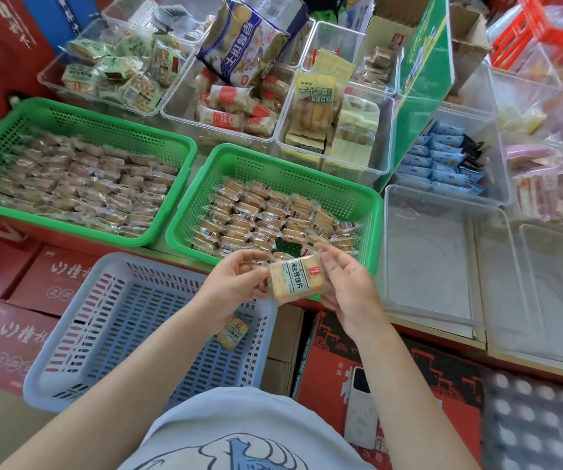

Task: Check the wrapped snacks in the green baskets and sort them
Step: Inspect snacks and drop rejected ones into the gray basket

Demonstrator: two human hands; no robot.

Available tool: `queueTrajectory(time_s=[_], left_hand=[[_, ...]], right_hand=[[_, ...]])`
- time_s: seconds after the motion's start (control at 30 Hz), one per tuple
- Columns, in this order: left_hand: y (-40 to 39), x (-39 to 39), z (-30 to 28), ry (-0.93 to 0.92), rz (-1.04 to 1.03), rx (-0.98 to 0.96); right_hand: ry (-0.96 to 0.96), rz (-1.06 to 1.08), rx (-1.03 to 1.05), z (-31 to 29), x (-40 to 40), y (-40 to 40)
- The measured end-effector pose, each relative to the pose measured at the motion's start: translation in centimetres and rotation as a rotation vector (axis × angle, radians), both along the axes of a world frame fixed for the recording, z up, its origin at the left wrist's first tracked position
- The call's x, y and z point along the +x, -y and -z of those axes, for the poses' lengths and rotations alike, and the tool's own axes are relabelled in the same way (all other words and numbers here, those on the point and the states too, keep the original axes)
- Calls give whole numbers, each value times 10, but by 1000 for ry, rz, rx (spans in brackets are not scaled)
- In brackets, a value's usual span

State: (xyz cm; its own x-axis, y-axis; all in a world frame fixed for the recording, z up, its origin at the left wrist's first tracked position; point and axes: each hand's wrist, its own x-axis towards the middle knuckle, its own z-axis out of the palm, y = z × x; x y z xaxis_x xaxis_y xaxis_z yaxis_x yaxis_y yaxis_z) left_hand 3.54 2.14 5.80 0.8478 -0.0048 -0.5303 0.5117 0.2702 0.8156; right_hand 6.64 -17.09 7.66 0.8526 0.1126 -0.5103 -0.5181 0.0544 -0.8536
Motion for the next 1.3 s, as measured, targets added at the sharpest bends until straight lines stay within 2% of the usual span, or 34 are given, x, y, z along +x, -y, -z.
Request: queueTrajectory(time_s=[0.13, 0.23, 0.33, 0.4, 0.5, 0.57, 0.6, 0.67, 0.77, 0.83, 1.0, 1.17, 1.23, 1.3], left_hand=[[-7, 0, 0, 16, 133, -34], [-5, 0, 1, 3, 72, -5], [1, -1, 0, 43, 24, 71], [4, -5, 0, 173, 115, 283], [7, -8, 9, 488, 197, 796], [4, -6, 16, 632, 163, 946], [2, -3, 19, 644, 159, 967], [-2, 2, 21, 583, 150, 919], [-5, 9, 21, 396, 183, 782], [-7, 13, 23, 280, 219, 723], [-6, 19, 29, 59, 116, 344], [-4, 25, 30, 6, 21, 320], [-1, 29, 30, -14, -20, 314], [1, 34, 30, -25, -52, 287]], right_hand=[[-40, -25, 183, 2, 0, 6], [-84, 11, 198, 3, -1, 0], [-169, 156, 212, 8, 3, -3], [-222, 270, 252, 12, 6, -4], [-258, 313, 259, 14, 8, -9], [-277, 311, 239, 16, 10, -11], [-284, 306, 228, 18, 10, -11], [-295, 258, 167, 22, 11, -10], [-295, 91, -42, 26, 11, -8], [-268, 11, -97, 30, 13, -3], [-179, -264, -139, 30, 21, 10], [-163, -399, -177, 33, 27, 18], [-154, -450, -251, 36, 29, 17], [-146, -420, -295, 41, 33, 15]])
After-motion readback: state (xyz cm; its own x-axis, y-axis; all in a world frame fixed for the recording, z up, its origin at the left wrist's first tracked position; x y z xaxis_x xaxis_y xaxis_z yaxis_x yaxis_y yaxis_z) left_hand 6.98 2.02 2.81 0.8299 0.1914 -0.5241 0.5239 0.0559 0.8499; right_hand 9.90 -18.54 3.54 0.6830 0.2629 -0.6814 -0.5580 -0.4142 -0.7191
